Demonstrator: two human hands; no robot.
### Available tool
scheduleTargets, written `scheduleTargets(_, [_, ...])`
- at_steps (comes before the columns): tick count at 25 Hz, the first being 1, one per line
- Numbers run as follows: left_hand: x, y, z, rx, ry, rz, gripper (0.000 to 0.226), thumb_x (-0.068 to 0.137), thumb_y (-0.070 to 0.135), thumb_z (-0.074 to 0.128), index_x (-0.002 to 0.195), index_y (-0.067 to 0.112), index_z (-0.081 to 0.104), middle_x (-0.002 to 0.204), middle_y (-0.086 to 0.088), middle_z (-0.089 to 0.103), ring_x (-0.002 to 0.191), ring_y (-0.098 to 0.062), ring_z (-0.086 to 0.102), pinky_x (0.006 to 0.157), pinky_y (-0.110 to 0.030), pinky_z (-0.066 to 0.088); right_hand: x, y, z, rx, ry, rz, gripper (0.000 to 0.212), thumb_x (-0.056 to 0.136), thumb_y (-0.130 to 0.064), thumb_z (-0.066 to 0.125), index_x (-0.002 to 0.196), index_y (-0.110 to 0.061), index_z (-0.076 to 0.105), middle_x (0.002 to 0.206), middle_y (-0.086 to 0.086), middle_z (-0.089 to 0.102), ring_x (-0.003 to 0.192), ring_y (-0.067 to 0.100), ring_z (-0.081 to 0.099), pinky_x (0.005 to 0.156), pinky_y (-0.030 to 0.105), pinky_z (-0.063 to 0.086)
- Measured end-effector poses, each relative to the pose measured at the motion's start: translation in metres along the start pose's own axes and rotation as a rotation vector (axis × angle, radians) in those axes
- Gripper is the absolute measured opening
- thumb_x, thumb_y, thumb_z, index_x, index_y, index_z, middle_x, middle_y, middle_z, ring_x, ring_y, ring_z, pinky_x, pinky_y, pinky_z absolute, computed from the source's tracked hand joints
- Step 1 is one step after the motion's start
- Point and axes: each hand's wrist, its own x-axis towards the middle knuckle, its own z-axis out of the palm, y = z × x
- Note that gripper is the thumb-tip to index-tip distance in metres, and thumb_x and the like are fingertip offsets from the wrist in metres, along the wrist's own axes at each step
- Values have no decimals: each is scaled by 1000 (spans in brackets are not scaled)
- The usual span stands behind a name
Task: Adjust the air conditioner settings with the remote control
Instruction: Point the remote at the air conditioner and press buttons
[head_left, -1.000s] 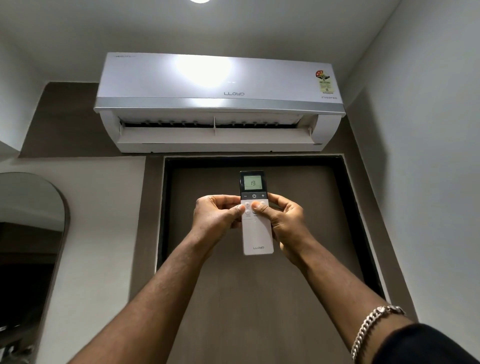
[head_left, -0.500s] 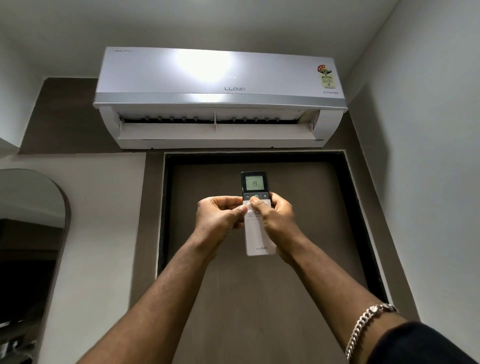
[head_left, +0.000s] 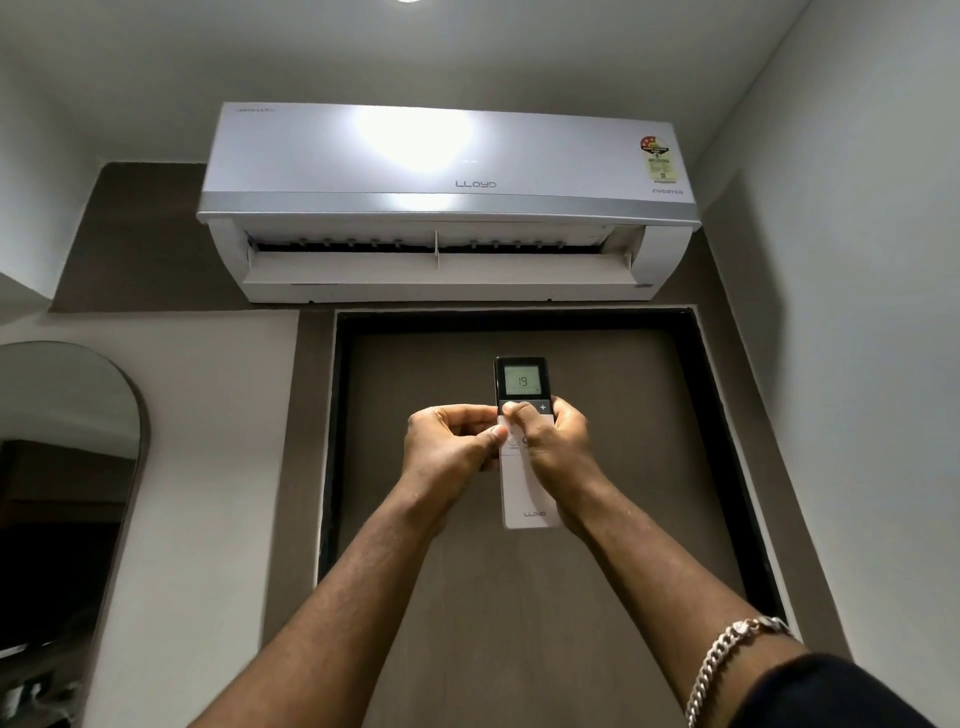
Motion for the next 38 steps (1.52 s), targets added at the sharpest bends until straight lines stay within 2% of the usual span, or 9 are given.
scheduleTargets(3, [-3, -2, 3, 7, 1, 3, 22, 79, 15, 74, 99, 5, 72, 94, -14, 74, 86, -25, 74, 72, -35, 62, 0, 1, 0, -30, 10, 23, 37, 91, -33, 58, 118, -9, 52, 98, 14, 69, 74, 20, 67, 59, 30, 52])
scheduleTargets(6, [-5, -6, 3, 1, -5, 5, 23, 79, 15, 74, 100, 5, 72, 94, -14, 74, 86, -25, 73, 72, -36, 62, -2, 5, 0, -87, 21, 52, 51, 91, -37, 58, 129, -6, 46, 111, 20, 67, 89, 31, 70, 72, 43, 59])
scheduleTargets(9, [-6, -8, 3, 3, -10, -2, 23, 79, 15, 74, 100, 5, 72, 94, -14, 74, 86, -25, 73, 70, -32, 61, -4, 6, -1, -115, 23, 36, 38, 91, -38, 57, 116, -10, 52, 106, 20, 68, 91, 36, 70, 79, 53, 59])
scheduleTargets(16, [-5, -13, 4, 3, -13, -3, 23, 80, 15, 73, 101, 6, 71, 95, -13, 74, 85, -23, 73, 67, -28, 60, -6, 5, 0, -157, 33, 35, 42, 91, -39, 57, 120, -8, 50, 106, 18, 67, 90, 33, 70, 75, 47, 59])
scheduleTargets(20, [-5, -15, 4, -2, -10, 2, 21, 80, 14, 72, 100, 7, 71, 96, -12, 74, 84, -20, 74, 65, -24, 60, -5, 4, 0, -159, 23, 11, 34, 93, -34, 56, 114, -8, 51, 105, 18, 67, 90, 34, 69, 77, 49, 59])
scheduleTargets(28, [-4, -19, 0, -6, -3, 4, 23, 80, 15, 73, 101, 7, 71, 94, -10, 74, 83, -19, 74, 65, -24, 60, -4, 6, 1, -224, -14, 27, 57, 93, -38, 54, 135, -2, 39, 111, 18, 64, 92, 30, 68, 66, 36, 56])
scheduleTargets(33, [-4, -18, -1, -10, -2, -6, 20, 81, 14, 72, 99, 8, 71, 94, -10, 74, 82, -18, 75, 63, -22, 59, -3, 9, 3, -206, -17, 36, 53, 93, -38, 54, 132, -5, 41, 114, 20, 63, 93, 31, 68, 69, 37, 57])
scheduleTargets(36, [-5, -19, -1, 2, 6, -7, 19, 81, 15, 72, 99, 8, 71, 94, -9, 74, 81, -18, 74, 62, -20, 58, -3, 9, 4, -191, -14, 12, 27, 94, -35, 54, 110, -15, 47, 104, 13, 64, 83, 23, 67, 65, 34, 58])
scheduleTargets(38, [-5, -19, -1, 10, 12, -5, 21, 81, 15, 71, 101, 6, 70, 96, -10, 74, 82, -18, 74, 62, -20, 58, -2, 8, 4, -191, -15, 12, 26, 93, -36, 55, 108, -15, 48, 102, 13, 64, 79, 21, 66, 62, 31, 56])
